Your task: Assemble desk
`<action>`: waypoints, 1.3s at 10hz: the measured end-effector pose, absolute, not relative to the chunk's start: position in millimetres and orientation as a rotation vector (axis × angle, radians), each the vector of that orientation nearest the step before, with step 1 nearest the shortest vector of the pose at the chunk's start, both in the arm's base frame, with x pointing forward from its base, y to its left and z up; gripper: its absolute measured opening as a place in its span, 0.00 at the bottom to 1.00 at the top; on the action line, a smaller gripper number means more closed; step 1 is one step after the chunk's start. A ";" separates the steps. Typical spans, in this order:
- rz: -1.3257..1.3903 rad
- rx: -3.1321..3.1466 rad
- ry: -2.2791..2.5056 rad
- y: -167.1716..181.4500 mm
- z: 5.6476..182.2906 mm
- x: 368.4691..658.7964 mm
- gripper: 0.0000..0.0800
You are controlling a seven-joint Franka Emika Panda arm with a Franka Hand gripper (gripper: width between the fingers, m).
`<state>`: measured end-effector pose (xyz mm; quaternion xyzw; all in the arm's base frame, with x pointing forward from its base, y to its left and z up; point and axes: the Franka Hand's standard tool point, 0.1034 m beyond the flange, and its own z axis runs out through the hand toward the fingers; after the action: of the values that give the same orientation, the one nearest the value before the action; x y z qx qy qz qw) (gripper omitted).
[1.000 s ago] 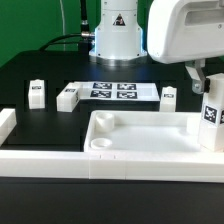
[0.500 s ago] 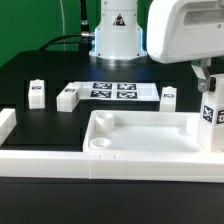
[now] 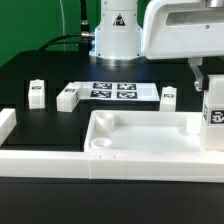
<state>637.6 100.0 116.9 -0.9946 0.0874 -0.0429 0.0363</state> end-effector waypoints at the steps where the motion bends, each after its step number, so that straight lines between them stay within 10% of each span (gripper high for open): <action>1: -0.127 -3.038 0.392 99.9 116.7 637.4 0.36; 10: -0.073 -2.773 1.247 100.7 115.6 635.7 0.37; 13: -0.089 -2.895 0.955 100.9 116.2 636.5 0.74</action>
Offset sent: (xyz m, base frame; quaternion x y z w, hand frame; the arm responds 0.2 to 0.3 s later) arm -0.0058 0.0016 -0.0097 0.0028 -0.0064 0.2052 0.9787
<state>636.5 100.9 116.2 -0.9482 0.3130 -0.0290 0.0459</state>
